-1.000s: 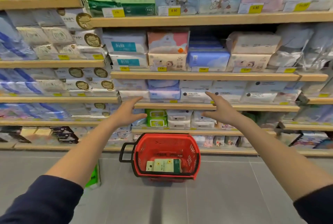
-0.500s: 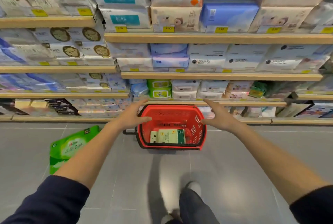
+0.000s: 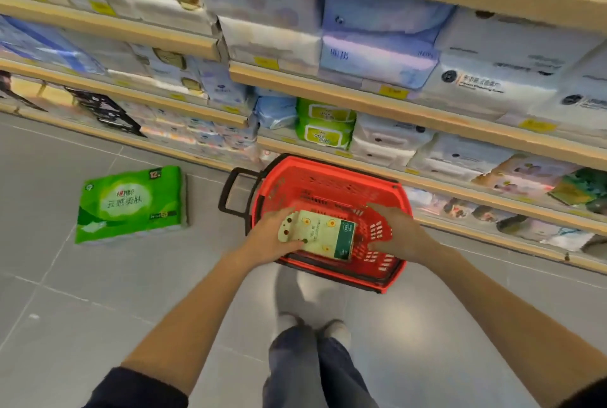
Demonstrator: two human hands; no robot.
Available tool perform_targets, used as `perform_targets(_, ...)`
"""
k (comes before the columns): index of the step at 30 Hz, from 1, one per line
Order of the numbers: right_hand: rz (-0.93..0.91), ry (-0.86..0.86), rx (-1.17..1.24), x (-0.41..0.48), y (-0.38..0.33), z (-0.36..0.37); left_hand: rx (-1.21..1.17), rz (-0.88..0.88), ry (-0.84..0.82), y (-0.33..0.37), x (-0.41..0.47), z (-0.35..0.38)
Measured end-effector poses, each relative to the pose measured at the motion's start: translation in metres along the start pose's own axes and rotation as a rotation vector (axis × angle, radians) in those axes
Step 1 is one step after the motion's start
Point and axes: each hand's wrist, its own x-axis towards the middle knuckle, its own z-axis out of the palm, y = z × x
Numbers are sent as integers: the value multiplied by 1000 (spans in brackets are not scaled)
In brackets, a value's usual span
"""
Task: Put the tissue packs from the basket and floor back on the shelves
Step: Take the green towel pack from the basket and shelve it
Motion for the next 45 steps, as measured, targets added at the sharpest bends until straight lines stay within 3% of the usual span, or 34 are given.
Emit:
perform_targets(6,-74,-108,-71,108,45,49,-315,-223,137,-68,77,74)
perform_targets(10,-106,-142,-84,176,84,86,-763,-405,181,-94,128,155)
perform_targets(15,-116,-213,-94,252,128,135,-1012,-512,400,-123,179,225)
perform_targets(26,-94,-262,-213,347,194,218,-1071,-895,562,-163,270,295)
perform_targets(33,-32,-291,-160,365,226,242,-1035,-1220,568,-187,296,307)
perform_targets(36,-16,-329,-89,370,230,244,-1069,-1166,619,-196,305,305)
perform_targets(45,45,-298,273,387,241,263,-1025,-997,430,-211,305,311)
